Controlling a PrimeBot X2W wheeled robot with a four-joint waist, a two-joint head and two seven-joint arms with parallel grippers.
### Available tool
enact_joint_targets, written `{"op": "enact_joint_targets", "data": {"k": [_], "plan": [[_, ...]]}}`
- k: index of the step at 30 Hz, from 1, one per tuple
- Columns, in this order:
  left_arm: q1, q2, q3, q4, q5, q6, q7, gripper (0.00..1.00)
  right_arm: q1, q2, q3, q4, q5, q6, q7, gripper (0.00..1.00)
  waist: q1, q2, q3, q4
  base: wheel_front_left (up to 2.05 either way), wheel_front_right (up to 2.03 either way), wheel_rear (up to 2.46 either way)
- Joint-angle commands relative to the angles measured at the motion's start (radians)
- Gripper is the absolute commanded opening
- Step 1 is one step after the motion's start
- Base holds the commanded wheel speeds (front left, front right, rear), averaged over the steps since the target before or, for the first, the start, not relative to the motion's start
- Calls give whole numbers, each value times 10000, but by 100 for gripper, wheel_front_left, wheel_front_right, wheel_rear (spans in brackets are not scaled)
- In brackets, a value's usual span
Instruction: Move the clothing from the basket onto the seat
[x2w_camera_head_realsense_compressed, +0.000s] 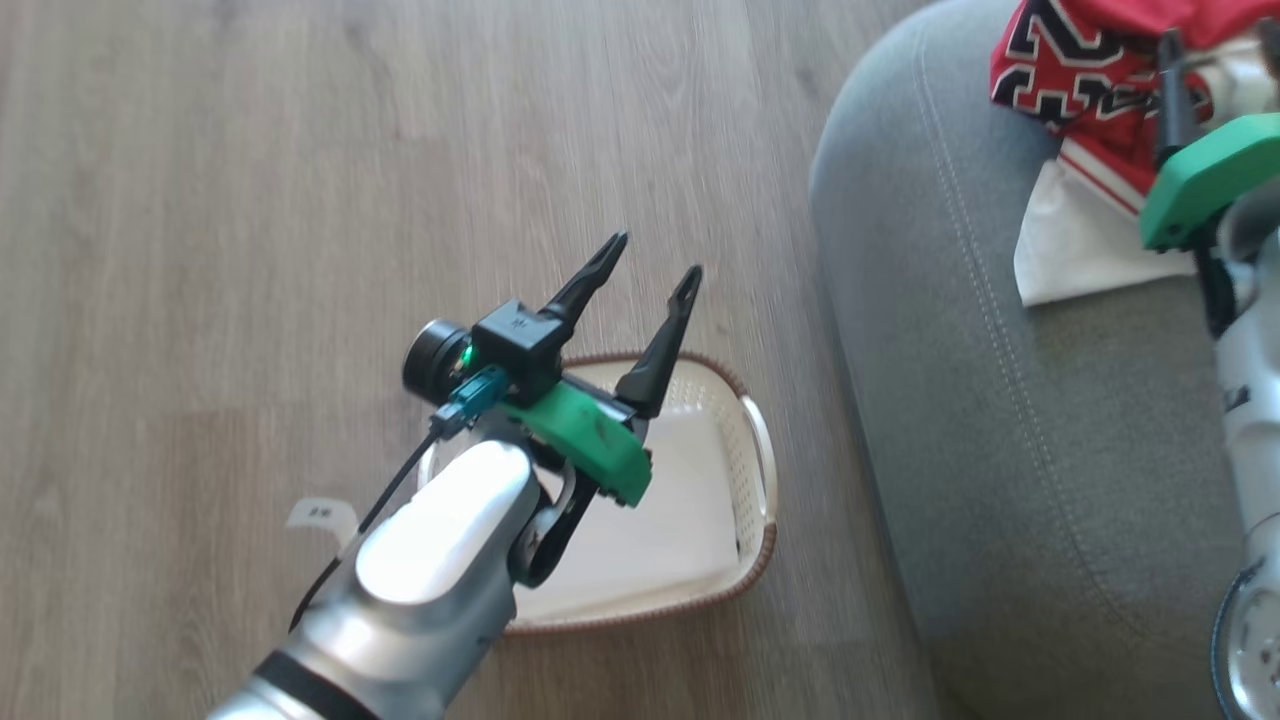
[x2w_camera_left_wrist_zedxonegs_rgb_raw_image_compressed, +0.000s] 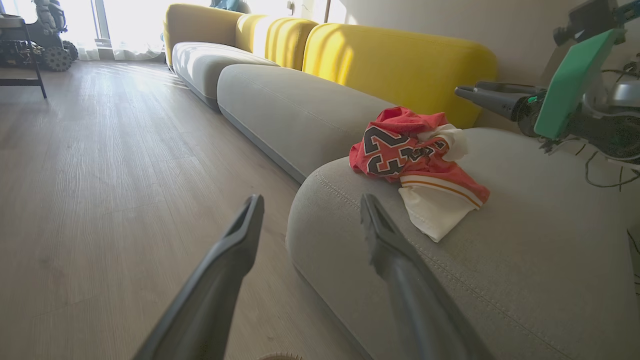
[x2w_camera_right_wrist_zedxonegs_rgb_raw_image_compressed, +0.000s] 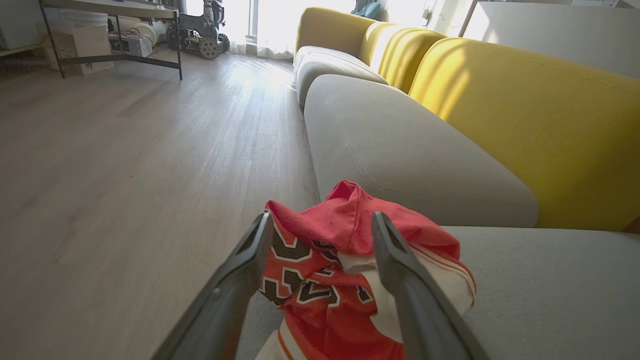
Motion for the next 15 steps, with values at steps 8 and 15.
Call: {"op": "enact_joint_targets", "data": {"k": [8, 15], "plan": [[760, 492, 1077, -111, -63, 173, -121, 100, 312, 554, 1179, -562, 777, -4, -94, 100, 0, 0, -1307, 536, 0, 0, 0], [1483, 942, 1852, -61, -86, 536, -121, 100, 964, 932, 1796, -1173, 1400, -4, -95, 100, 0, 0, -1779, 904, 0, 0, 0]]}}
